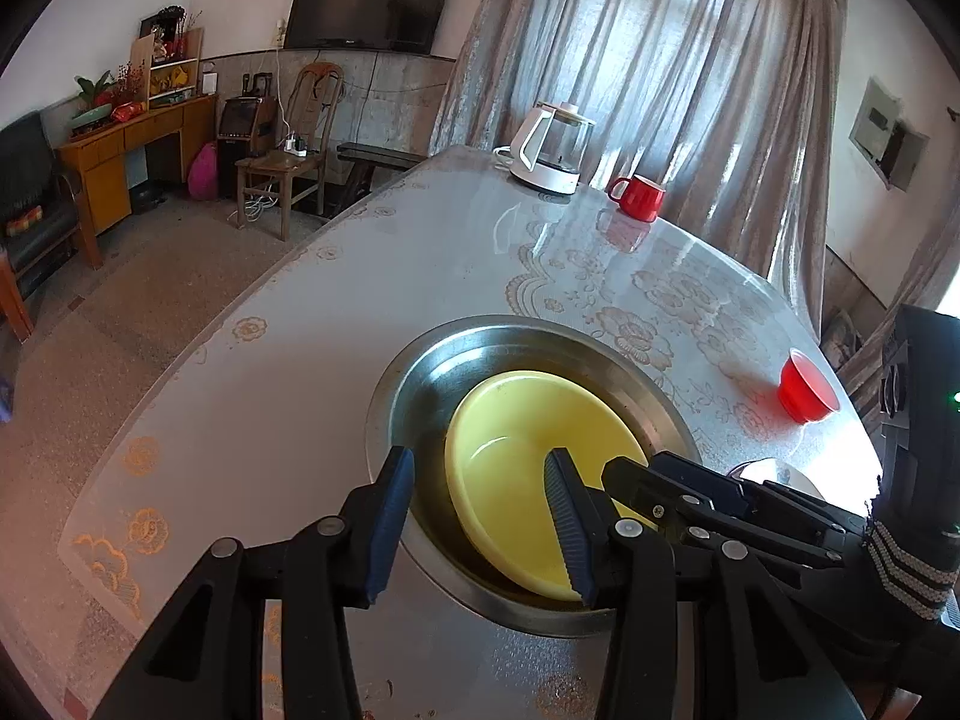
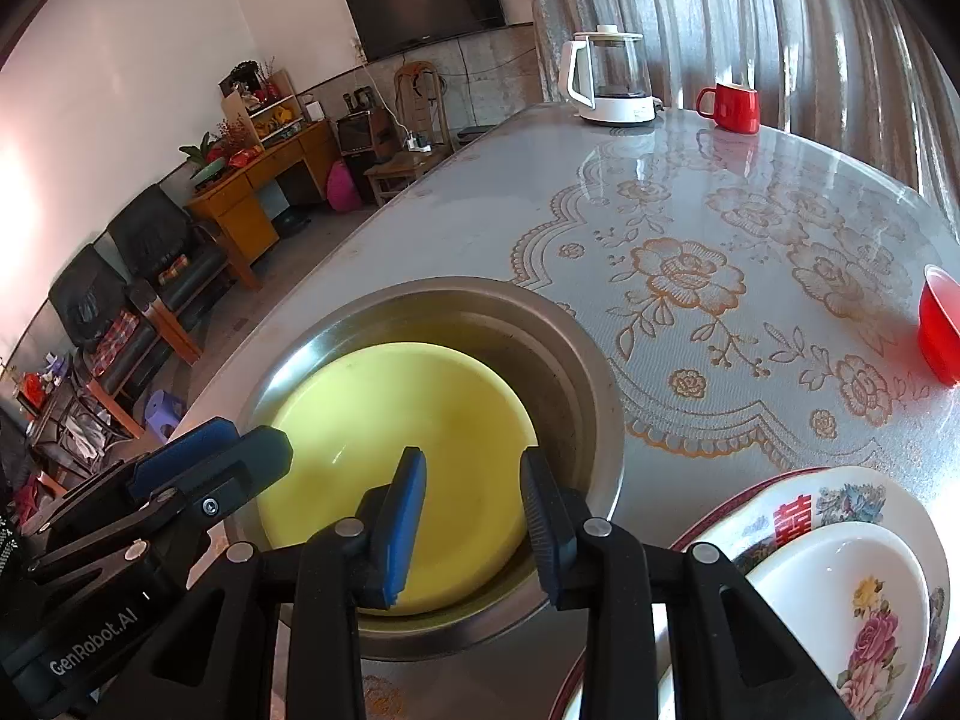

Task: Organize plates and bowls
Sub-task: 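Lower the yellow bowl into the steel bowl and open the left gripper, then move the open left gripper from the bowls toward the red plastic bowl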

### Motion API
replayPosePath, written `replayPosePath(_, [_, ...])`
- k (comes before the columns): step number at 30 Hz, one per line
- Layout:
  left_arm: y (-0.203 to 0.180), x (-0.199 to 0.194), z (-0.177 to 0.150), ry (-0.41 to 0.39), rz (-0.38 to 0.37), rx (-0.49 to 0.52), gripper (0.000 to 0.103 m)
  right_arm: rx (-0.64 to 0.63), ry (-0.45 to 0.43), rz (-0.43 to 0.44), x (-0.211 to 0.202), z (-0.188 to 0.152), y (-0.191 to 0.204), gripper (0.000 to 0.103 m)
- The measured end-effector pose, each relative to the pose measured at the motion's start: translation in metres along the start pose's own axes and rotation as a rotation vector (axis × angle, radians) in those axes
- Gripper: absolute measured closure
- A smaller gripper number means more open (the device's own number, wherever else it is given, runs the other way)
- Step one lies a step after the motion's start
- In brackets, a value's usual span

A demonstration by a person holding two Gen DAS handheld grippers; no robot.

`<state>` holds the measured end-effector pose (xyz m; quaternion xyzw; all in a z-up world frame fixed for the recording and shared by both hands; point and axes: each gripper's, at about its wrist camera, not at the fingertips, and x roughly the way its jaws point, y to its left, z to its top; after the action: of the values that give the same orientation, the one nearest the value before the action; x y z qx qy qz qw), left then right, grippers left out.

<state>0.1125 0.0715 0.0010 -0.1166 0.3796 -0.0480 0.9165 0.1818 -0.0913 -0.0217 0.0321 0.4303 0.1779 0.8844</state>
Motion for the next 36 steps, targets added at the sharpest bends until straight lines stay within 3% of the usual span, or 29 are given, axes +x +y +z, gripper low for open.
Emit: replayPosePath(36, [-0.026, -0.019, -0.008, -0.025, -0.026, 0.078, 0.057, 0.106, -0.041, 0.006, -0.039, -0.013, -0.027, 0.064])
